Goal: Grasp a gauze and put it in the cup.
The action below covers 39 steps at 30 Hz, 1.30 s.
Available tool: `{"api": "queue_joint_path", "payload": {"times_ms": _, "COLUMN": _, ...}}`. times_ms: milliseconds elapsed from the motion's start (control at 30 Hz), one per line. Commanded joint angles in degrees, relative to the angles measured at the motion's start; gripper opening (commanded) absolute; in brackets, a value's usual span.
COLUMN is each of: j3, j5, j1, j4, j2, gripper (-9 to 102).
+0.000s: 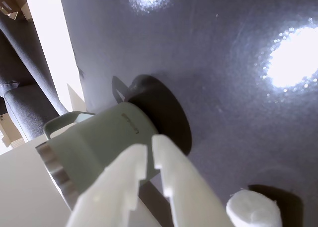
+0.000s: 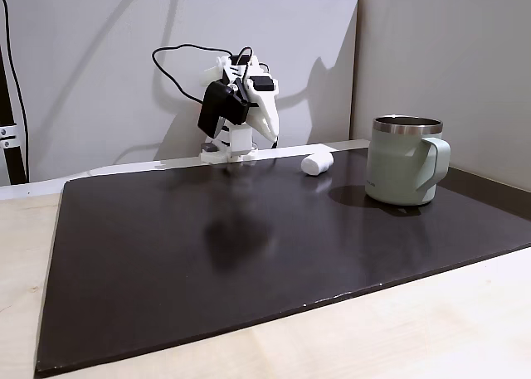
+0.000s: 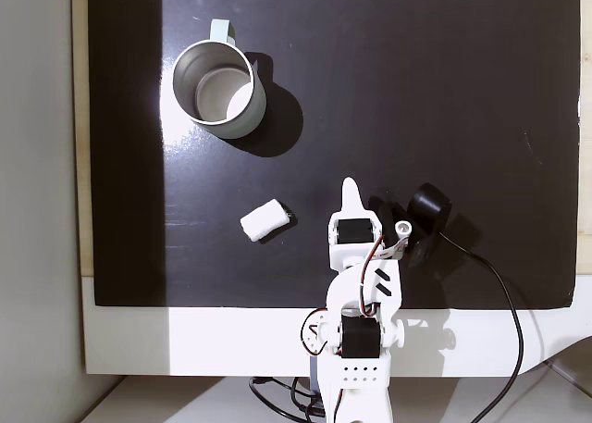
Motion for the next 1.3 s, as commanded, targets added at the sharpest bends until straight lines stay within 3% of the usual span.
{"api": "queue_joint_path", "payload": {"times_ms": 0, "j3": -0.62, "j5": 8.88, "j1": 7.38, "j4": 0.44, "j2": 0.53, "gripper": 0}}
{"api": "queue_joint_path", "payload": {"times_ms": 533, "j3": -0.79, "j5": 8.44, "j1": 6.33, "j4": 0.88, "j2": 0.53, "gripper": 0}}
{"api": "queue_joint_path", "payload": {"times_ms": 1000, "j3": -22.85, "j5": 5.98, "j1": -5.80, "j4": 20.13, "j2": -0.97, "gripper": 0}}
{"api": "queue_joint_path", "payload": {"times_ms": 1133, "j3": -31.64, "j5": 5.71, "j1": -7.73, "j4": 24.43, "j2": -9.58, "gripper": 1}}
{"api": "queue_joint_path", "payload": {"times_ms": 1267, "j3": -45.18, "j5": 11.34, "j1": -10.90, "j4": 32.08, "j2": -23.38, "gripper": 9}}
